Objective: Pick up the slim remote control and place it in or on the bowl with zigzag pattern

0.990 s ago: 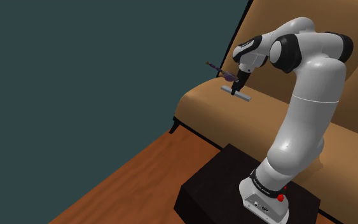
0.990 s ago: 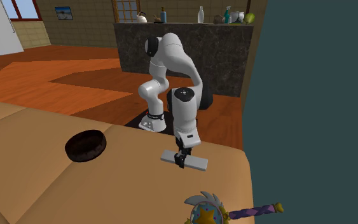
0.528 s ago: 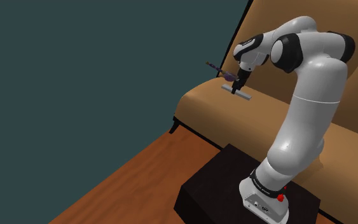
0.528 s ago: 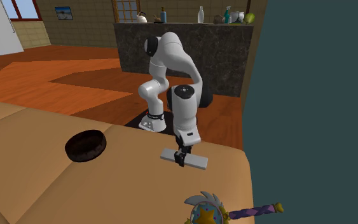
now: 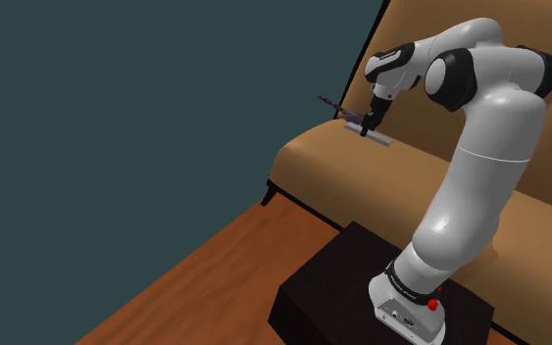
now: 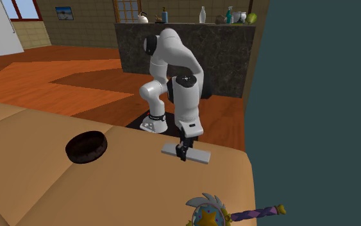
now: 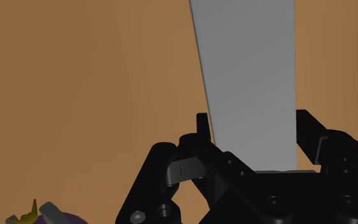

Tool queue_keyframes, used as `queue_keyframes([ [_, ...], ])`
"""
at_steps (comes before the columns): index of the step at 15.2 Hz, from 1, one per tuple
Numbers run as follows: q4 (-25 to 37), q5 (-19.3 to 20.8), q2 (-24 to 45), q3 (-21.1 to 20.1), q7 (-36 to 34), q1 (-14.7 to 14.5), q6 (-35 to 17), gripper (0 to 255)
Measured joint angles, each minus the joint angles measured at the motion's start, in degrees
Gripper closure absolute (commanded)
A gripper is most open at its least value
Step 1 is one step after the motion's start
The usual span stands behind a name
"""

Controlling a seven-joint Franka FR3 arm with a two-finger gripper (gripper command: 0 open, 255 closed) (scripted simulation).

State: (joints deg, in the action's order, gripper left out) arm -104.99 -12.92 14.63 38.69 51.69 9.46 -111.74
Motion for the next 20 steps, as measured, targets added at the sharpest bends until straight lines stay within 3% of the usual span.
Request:
queue_keyframes([
  [20,12.0,2.6,-2.9,0.9,-2.3,0.0,14.1,255],
])
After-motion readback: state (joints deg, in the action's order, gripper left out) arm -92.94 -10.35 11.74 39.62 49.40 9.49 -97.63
